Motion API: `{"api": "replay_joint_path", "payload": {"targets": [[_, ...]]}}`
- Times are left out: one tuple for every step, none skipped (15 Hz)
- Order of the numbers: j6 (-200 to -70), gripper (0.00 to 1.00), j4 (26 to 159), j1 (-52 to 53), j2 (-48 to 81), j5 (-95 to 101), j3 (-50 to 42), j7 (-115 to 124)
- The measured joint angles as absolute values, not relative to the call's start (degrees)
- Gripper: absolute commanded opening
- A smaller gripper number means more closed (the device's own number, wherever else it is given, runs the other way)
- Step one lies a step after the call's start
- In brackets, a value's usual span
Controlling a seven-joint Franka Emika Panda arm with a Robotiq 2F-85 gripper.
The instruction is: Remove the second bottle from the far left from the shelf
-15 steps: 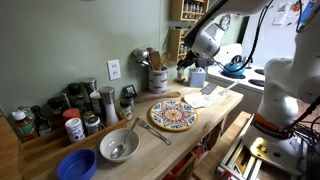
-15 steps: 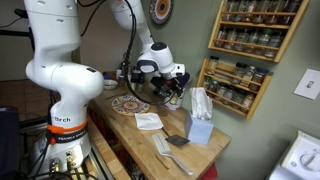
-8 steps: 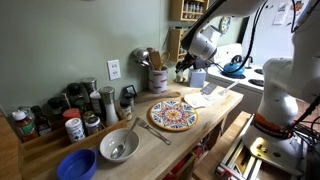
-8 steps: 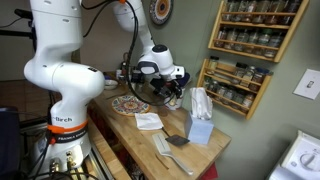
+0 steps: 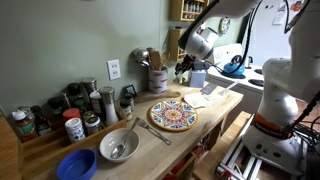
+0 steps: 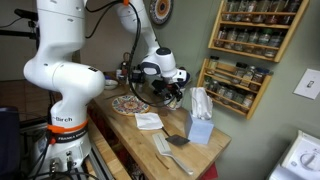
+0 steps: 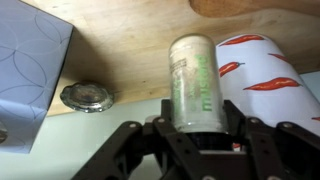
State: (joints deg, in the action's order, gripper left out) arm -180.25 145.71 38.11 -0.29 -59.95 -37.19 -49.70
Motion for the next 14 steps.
{"api": "replay_joint_path", "payload": {"targets": [[-179.55, 0.28, 145.04, 38.09, 0.62, -61.8, -37.19, -50.91], [-178.91, 0.28, 144.28, 38.05, 1.71, -63.81, -37.17, -52.28], [-178.12, 0.28, 143.48, 37.94, 3.0, -66.06, -37.12, -53.87], [-177.63, 0.28, 142.52, 37.74, 4.42, -68.6, -36.94, -55.75], [-177.44, 0.28, 141.44, 37.45, 5.94, -71.48, -36.59, -57.94], [-177.43, 0.28, 140.14, 37.04, 7.38, -74.84, -36.06, -60.51], [-177.44, 0.28, 138.54, 36.51, 8.71, -78.56, -35.44, -63.61], [-177.47, 0.28, 136.77, 35.93, 9.9, -82.52, -34.87, -67.13], [-177.47, 0.28, 134.93, 35.33, 10.97, -86.6, -34.44, -70.97], [-177.45, 0.28, 133.11, 34.77, 12.05, -90.59, -34.21, -74.85], [-177.43, 0.28, 131.31, 34.26, 13.25, -94.64, -34.21, -78.92], [-177.32, 0.28, 129.78, 33.73, 14.58, -98.14, -34.28, -82.73], [-176.93, 0.28, 128.66, 33.25, 15.99, -100.83, -34.42, -85.85], [-176.0, 0.28, 127.68, 32.82, 17.63, -103.45, -34.71, -89.0]]}}
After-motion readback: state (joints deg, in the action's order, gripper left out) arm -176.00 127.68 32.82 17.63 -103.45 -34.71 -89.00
